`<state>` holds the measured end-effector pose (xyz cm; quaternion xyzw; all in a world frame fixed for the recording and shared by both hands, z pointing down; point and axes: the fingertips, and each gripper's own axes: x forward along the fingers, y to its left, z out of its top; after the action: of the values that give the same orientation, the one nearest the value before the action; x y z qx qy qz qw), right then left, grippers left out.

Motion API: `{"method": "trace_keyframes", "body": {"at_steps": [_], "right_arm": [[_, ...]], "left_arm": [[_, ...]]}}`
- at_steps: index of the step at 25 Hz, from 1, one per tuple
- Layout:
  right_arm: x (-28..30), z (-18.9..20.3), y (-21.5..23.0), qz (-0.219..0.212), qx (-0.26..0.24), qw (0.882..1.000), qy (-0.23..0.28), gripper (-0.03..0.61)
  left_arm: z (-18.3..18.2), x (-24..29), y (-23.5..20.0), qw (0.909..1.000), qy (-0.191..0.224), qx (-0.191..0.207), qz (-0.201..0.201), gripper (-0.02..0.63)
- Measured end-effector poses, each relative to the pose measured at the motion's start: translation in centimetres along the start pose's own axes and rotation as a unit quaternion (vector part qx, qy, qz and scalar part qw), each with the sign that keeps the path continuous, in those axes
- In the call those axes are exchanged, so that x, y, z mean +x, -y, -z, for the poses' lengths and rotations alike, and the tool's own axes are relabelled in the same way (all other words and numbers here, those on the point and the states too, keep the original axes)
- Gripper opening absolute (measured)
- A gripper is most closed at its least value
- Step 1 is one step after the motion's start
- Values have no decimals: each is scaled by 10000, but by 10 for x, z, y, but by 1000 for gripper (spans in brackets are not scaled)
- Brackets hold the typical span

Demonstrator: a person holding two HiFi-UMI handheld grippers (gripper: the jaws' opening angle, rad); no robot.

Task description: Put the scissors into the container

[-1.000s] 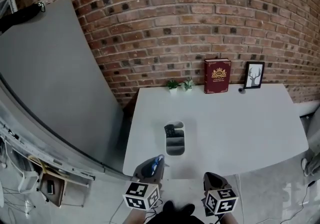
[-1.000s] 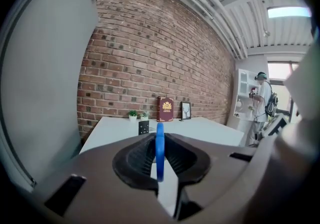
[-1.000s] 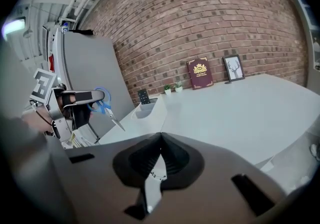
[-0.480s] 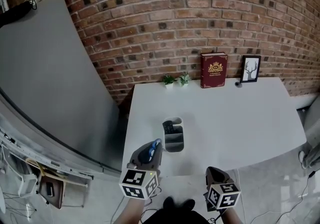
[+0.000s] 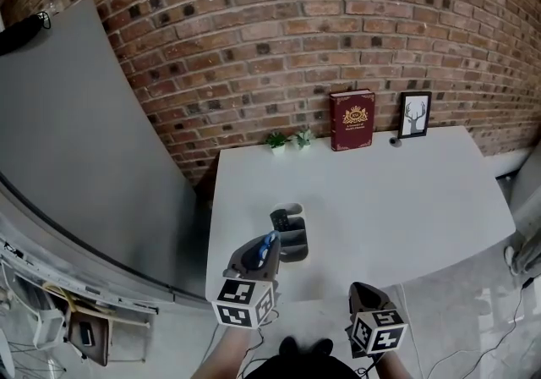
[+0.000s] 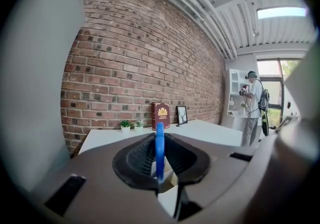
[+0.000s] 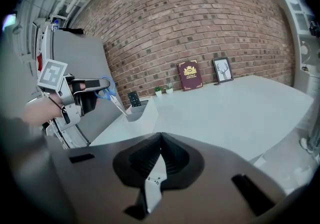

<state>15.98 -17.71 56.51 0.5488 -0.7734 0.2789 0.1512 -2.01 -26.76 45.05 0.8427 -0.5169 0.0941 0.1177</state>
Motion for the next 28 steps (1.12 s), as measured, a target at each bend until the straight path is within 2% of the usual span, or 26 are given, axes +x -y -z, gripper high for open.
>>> {"method": "trace_keyframes", "body": {"at_steps": [7, 13, 28], "right_arm": [[-1, 2, 1, 71, -31, 10000, -4, 0], [-3, 3, 3, 182, 44, 9998, -9, 0], [-1, 5, 0, 146, 86, 9998, -59, 0]], "left_arm": [[31, 20, -3, 9995, -318, -61, 13, 48], [50, 33, -9, 9980, -544, -308, 28, 48], [72, 45, -13, 9950, -891, -442, 109, 48]]}}
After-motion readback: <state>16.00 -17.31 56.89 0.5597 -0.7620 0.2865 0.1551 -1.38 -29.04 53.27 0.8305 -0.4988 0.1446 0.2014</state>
